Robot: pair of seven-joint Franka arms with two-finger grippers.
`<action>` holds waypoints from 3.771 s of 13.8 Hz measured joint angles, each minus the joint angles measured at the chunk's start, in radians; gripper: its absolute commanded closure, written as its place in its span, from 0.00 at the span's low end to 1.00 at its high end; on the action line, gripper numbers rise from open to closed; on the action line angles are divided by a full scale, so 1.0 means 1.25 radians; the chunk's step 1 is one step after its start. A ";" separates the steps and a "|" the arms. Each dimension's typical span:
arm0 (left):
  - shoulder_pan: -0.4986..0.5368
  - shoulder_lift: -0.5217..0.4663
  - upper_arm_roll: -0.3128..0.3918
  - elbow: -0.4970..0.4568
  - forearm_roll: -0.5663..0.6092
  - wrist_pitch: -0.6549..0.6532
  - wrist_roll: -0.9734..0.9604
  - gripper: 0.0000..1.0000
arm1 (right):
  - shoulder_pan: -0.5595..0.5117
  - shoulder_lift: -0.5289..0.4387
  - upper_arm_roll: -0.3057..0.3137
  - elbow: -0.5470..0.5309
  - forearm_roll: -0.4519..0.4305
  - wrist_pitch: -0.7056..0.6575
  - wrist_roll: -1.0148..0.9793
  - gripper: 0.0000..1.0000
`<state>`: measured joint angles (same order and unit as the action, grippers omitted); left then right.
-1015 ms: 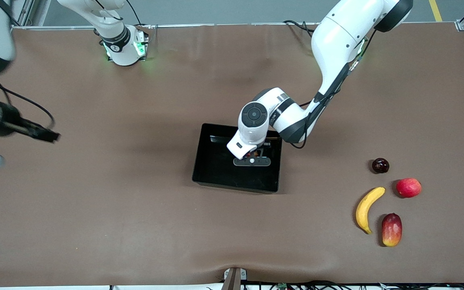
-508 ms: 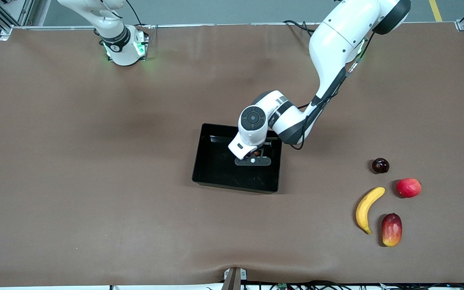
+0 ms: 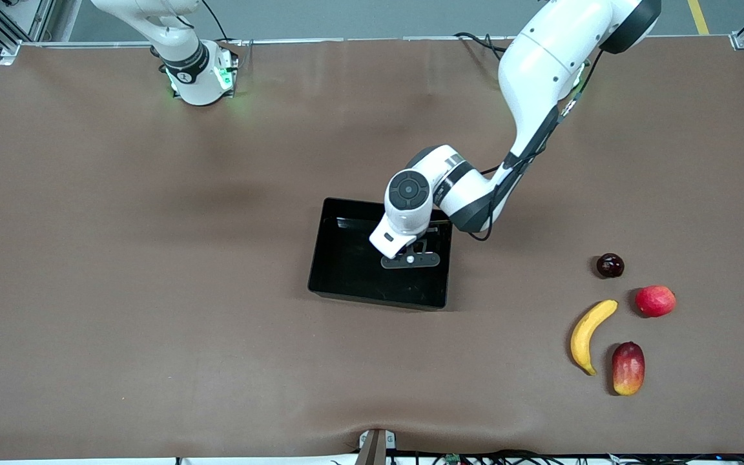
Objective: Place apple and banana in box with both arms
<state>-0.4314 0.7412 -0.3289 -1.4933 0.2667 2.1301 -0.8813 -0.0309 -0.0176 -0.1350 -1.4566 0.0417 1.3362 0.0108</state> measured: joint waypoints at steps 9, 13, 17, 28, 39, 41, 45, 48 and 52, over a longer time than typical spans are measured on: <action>0.239 -0.161 0.004 0.008 0.002 -0.074 0.296 0.00 | 0.004 -0.023 0.029 -0.022 -0.023 0.014 0.003 0.00; 0.342 -0.142 0.005 -0.005 0.002 -0.071 0.542 0.00 | 0.013 -0.023 0.032 -0.023 -0.023 0.018 -0.011 0.00; 0.420 -0.080 0.007 -0.010 0.003 0.019 0.741 0.00 | 0.013 -0.023 0.032 -0.024 -0.022 0.018 -0.063 0.00; 0.489 0.070 0.019 -0.016 0.108 0.224 0.889 0.48 | 0.014 -0.023 0.032 -0.026 -0.021 0.017 -0.066 0.00; 0.487 0.036 0.001 -0.014 0.112 0.180 0.890 1.00 | 0.007 -0.023 0.030 -0.028 -0.021 0.002 -0.066 0.00; 0.485 0.001 -0.031 -0.011 0.112 0.135 0.881 1.00 | 0.007 -0.021 0.031 -0.029 -0.021 -0.003 -0.066 0.00; 0.477 -0.051 -0.135 -0.012 0.111 0.066 0.715 1.00 | 0.007 -0.020 0.033 -0.029 -0.021 -0.005 -0.066 0.00; 0.451 -0.055 -0.197 -0.011 0.111 0.063 0.553 1.00 | 0.007 -0.020 0.034 -0.029 -0.021 -0.005 -0.066 0.00; 0.315 -0.056 -0.208 0.013 0.111 0.062 0.306 1.00 | 0.007 -0.020 0.033 -0.029 -0.021 -0.009 -0.066 0.00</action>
<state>-0.0371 0.6717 -0.5894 -1.4772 0.4060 2.2080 -0.4983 -0.0227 -0.0429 -0.0938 -1.4929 0.0158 1.3250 -0.0720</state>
